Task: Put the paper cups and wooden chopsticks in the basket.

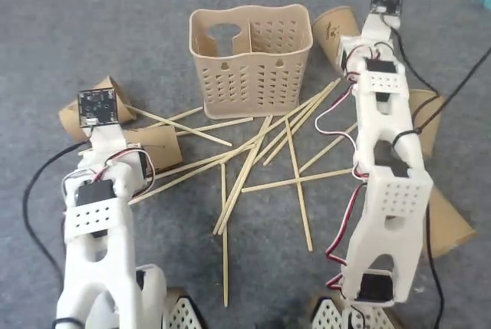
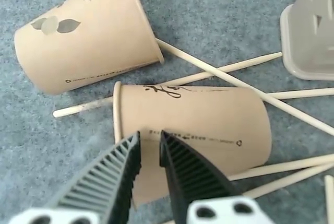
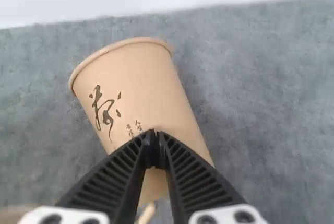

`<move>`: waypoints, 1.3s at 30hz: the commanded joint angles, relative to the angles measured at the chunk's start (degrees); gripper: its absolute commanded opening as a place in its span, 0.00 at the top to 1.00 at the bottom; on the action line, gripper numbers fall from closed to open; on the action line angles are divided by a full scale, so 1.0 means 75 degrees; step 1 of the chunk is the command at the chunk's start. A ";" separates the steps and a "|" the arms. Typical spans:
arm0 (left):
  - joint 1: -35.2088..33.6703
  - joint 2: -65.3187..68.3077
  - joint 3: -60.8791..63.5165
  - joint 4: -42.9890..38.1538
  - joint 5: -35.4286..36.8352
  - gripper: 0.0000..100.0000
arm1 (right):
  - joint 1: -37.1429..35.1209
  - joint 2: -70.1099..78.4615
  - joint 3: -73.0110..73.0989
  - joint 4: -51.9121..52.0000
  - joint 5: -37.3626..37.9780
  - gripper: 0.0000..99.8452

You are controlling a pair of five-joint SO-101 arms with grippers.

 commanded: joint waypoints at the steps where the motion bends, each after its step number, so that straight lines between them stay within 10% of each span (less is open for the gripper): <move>1: -0.0023 0.0258 0.0147 -0.0012 0.0070 0.94 | 0.0287 0.0193 -0.0281 0.1846 -0.0047 0.99; 23: -0.0023 0.0258 0.0147 -0.0023 0.0070 0.94 | 0.1213 -0.1963 -0.0293 0.6160 0.1559 0.99; 39: -0.0023 0.0234 0.0135 -0.0012 0.0082 0.93 | 0.1014 -0.3604 -0.0305 0.4308 -0.0059 0.84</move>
